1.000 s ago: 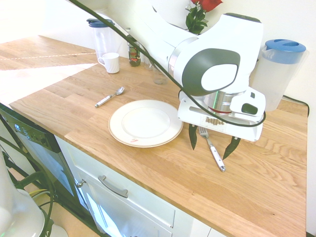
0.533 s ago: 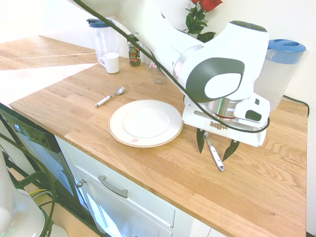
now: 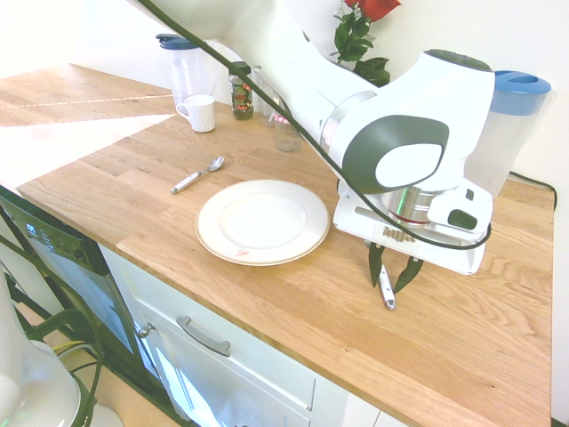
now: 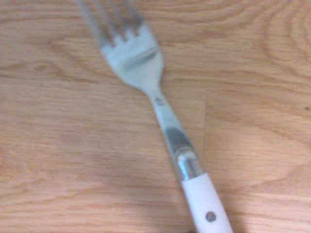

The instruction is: Put the fork into the plate

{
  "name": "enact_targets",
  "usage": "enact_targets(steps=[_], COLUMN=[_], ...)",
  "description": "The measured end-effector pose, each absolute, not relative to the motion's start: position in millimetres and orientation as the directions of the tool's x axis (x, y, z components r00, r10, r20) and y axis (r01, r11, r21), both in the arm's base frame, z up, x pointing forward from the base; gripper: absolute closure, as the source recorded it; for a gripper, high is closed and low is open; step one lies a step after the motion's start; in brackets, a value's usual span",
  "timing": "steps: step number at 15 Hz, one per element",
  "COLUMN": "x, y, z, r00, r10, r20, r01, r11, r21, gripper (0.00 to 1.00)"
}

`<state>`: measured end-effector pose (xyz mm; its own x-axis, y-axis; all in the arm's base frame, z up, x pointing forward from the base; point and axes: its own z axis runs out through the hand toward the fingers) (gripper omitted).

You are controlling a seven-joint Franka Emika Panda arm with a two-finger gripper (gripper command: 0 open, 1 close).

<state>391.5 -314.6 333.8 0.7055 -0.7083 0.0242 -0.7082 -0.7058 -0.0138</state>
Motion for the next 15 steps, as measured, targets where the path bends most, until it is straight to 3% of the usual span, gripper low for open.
enact_targets(steps=[11, 15], x=[403, 423], y=[-299, -289], z=[336, 365], r00=[0.697, 0.690], r10=[-0.717, -0.723], r20=[0.014, 0.036], r01=[-0.715, -0.715], r11=[-0.696, -0.689], r21=[-0.065, -0.120], gripper=[1.00, 1.00])
